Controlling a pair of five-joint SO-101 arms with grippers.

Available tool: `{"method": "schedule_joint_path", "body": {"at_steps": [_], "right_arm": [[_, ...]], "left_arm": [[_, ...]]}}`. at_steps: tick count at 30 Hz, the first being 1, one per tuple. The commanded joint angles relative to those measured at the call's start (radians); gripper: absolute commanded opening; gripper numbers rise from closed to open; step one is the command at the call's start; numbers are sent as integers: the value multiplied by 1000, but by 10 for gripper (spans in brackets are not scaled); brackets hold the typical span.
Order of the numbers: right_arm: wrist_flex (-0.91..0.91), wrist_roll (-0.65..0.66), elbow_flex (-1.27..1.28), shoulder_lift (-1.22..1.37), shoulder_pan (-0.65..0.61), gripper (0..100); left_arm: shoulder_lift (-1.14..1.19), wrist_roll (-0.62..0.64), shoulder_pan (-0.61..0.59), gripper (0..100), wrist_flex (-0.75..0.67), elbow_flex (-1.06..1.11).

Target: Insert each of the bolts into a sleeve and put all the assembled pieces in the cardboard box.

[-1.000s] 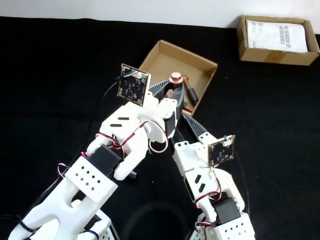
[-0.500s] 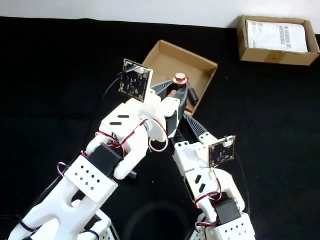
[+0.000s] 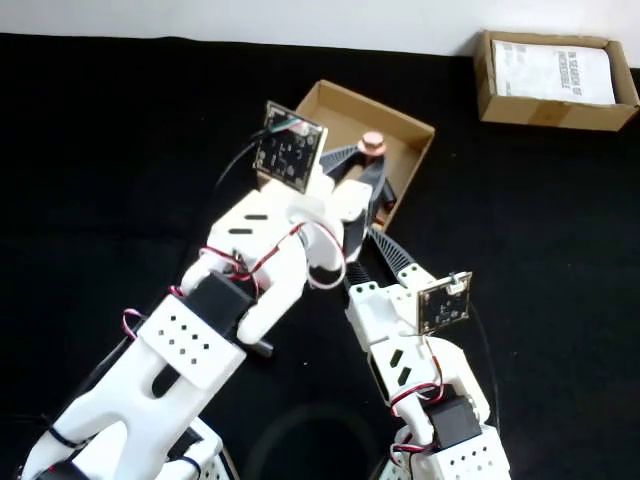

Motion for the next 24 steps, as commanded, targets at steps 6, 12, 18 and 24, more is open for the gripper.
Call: {"method": "schedule_joint_path", "body": {"at_steps": [6,12,18,24], "right_arm": [[-19,3,122,-8,-7,6],[-19,3,120,-8,15,6],[-19,3,119,-8,36,6],[-18,3,102,-8,35,6]], "left_arm": [[19,-6,5,8,-12,-44],[-25,-3,-13,8,44,-42],[-30,0,-25,8,52,-10],[-28,2,-25,8,51,28]]}}
